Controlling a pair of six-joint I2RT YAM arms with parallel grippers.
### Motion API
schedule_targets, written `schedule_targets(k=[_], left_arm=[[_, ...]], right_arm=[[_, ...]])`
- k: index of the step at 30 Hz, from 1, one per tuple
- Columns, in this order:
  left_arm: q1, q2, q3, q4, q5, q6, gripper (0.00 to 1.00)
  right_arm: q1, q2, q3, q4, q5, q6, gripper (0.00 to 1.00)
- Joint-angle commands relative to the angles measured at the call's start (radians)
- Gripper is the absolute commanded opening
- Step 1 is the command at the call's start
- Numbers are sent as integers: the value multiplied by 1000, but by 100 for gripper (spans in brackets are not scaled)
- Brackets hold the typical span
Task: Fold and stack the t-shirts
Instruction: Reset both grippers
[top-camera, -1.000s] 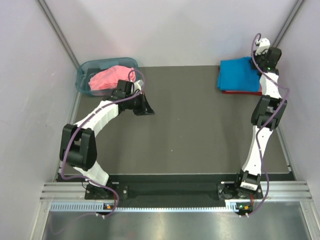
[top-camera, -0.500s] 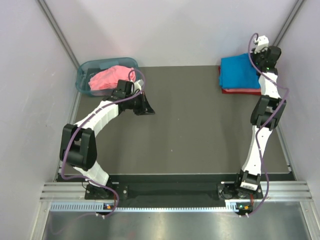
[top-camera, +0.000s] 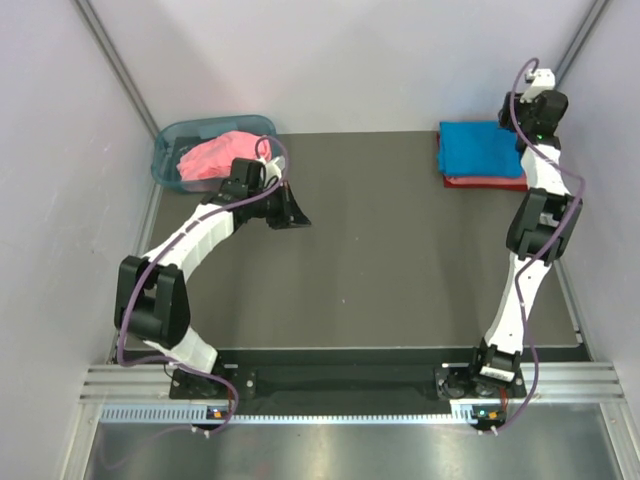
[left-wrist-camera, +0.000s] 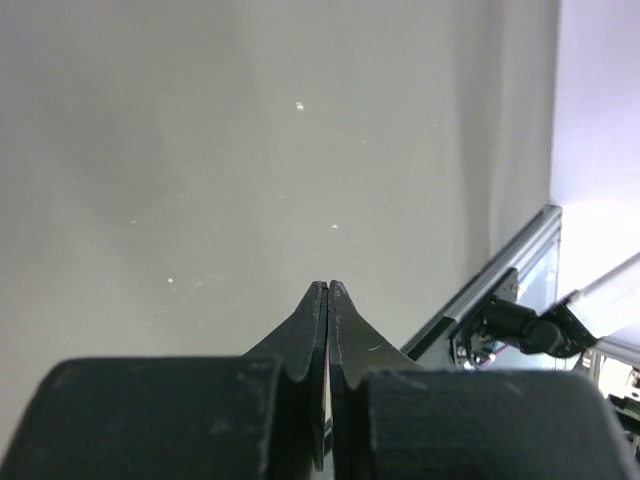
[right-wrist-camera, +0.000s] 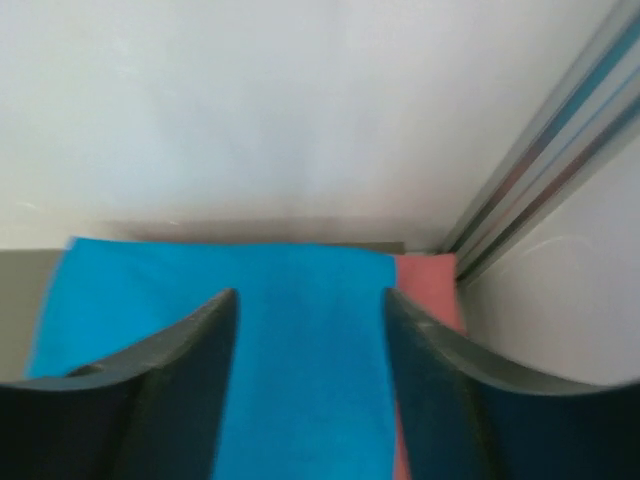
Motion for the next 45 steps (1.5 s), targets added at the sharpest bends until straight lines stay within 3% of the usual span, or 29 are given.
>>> schedule_targets(k=[1, 2, 5, 11, 19, 28, 37, 45], left_arm=[[-3, -77, -5, 25, 50, 8, 1], [-2, -80, -5, 22, 57, 11, 1], [0, -91, 13, -6, 83, 14, 1], [0, -137, -8, 10, 92, 2, 2], [1, -137, -53, 42, 120, -37, 1], [4, -115, -30, 10, 100, -14, 1], [7, -164, -45, 4, 78, -21, 1], [9, -213, -44, 4, 69, -34, 1]], right_arm=[[27, -197, -65, 1, -10, 204, 55], [32, -214, -86, -6, -61, 226, 41], [52, -267, -163, -22, -157, 301, 21], [84, -307, -278, -68, -336, 424, 10], [138, -279, -419, -135, -350, 372, 8], [136, -222, -427, -249, -239, 310, 7], [129, -149, -363, -342, -248, 275, 8], [130, -271, -404, -389, -248, 282, 11]])
